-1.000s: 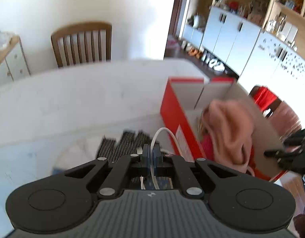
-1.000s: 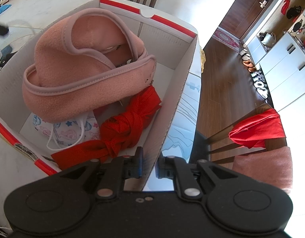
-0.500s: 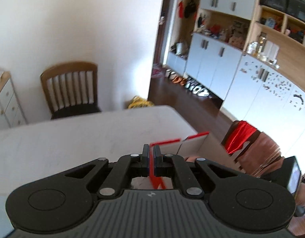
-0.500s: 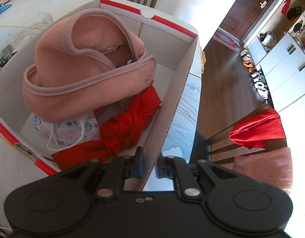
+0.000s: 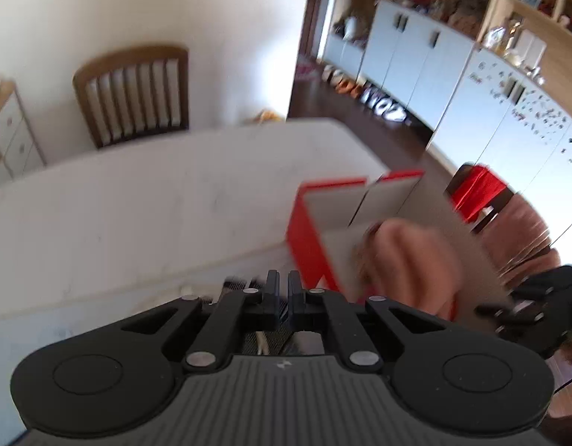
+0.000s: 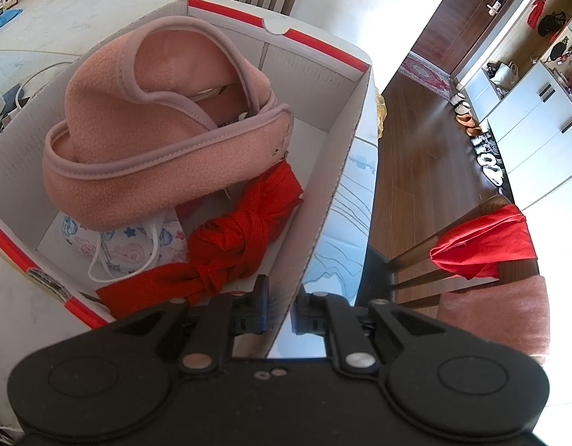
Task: Organize objects
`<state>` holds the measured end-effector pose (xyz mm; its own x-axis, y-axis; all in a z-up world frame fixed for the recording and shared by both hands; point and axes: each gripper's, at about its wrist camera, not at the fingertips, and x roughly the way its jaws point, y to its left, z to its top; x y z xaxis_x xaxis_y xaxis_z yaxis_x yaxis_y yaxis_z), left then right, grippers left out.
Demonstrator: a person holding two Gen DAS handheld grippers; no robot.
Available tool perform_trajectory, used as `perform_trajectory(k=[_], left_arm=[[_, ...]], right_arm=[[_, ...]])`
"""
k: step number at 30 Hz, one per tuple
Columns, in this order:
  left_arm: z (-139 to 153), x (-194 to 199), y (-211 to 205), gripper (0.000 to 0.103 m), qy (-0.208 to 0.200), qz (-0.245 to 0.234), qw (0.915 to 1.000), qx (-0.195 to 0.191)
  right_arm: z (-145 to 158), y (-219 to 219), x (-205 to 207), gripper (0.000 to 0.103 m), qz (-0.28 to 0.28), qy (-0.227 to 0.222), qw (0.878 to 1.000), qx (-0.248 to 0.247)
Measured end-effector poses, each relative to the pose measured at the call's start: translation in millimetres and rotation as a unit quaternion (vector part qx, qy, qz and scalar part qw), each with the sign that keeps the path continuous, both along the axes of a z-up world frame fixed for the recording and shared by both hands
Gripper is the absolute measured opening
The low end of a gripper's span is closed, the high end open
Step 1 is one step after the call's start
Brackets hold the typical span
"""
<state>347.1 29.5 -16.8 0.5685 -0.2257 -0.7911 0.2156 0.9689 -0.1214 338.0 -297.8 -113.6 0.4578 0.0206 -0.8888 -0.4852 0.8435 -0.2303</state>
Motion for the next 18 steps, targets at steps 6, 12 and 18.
perform_trajectory(k=[6, 12, 18], left_arm=[[-44.4, 2.3, 19.8, 0.019, 0.046, 0.025, 0.9984, 0.020], [-73.7, 11.6, 34.8, 0.068, 0.057, 0.042, 0.9970, 0.032], [-100.7, 27.0, 48.0, 0.068, 0.082, 0.061, 0.9939, 0.040]], right_arm=[[-0.2, 0.2, 0.3, 0.011, 0.000, 0.001, 1.000, 0.000], [-0.1, 0.7, 0.3, 0.011, 0.000, 0.001, 1.000, 0.000], [-0.4, 2.6, 0.0, 0.011, 0.001, 0.002, 1.000, 0.000]])
